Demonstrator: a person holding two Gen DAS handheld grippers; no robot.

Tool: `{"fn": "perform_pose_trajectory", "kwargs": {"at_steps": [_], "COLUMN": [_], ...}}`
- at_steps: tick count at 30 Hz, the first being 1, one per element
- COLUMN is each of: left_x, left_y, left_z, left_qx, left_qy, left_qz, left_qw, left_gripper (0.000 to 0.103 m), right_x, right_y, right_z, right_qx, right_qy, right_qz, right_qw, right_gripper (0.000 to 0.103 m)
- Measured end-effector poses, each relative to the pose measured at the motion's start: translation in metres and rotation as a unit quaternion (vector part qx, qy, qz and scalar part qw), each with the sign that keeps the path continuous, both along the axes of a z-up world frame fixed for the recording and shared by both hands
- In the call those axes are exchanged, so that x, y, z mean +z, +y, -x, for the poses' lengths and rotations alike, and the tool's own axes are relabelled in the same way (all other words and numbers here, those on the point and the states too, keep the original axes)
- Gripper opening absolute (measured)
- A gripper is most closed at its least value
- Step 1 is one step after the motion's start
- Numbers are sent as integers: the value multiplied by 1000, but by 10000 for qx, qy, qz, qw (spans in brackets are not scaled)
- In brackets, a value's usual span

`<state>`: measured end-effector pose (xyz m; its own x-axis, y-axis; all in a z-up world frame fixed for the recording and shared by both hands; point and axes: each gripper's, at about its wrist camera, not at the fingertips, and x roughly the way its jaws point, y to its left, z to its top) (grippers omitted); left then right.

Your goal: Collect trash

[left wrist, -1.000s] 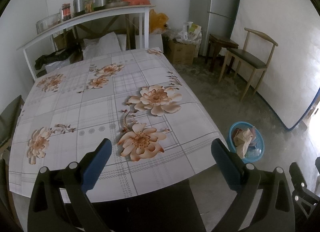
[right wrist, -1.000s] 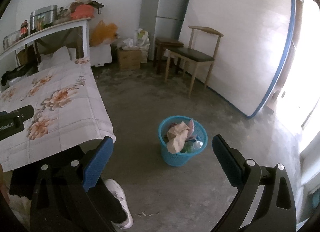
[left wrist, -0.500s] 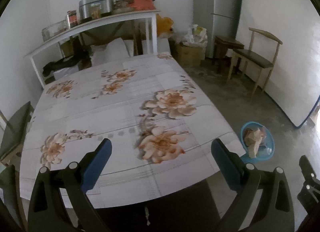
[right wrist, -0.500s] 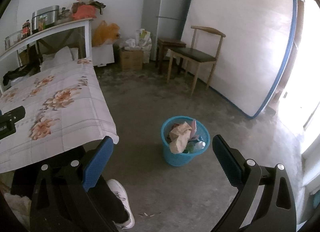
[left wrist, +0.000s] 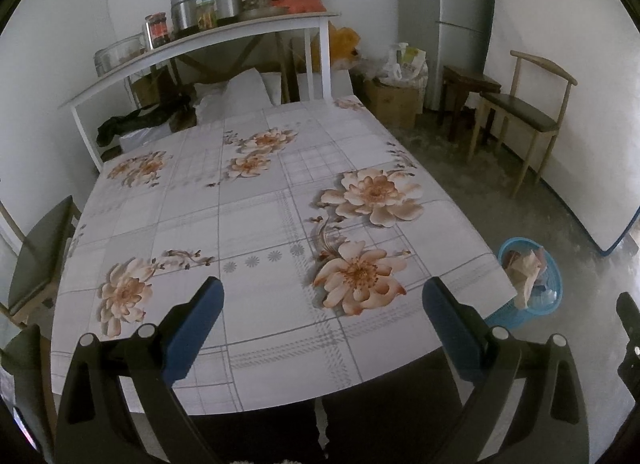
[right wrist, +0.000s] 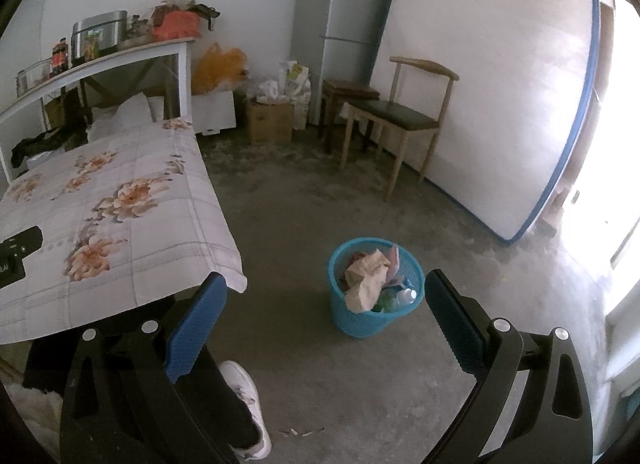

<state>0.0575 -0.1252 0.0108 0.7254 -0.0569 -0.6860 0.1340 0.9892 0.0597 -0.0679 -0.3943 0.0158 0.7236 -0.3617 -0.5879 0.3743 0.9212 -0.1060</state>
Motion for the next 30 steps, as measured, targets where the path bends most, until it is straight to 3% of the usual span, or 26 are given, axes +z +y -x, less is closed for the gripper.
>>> {"fn": "perform_pose_trajectory", "kwargs": {"at_steps": [30], "left_x": [-2], "left_y": [-5], "left_z": [0], "left_qx": [-6], "left_qy": [75], "left_qz": [53], "left_qw": [10000], "left_gripper": [97], "right_x": [1], "right_y": [2], "right_z": [0], "right_qx": [37], "right_qy": [-9], "right_qz": [-26], "right_qw": [10000], "right_gripper": [95]}}
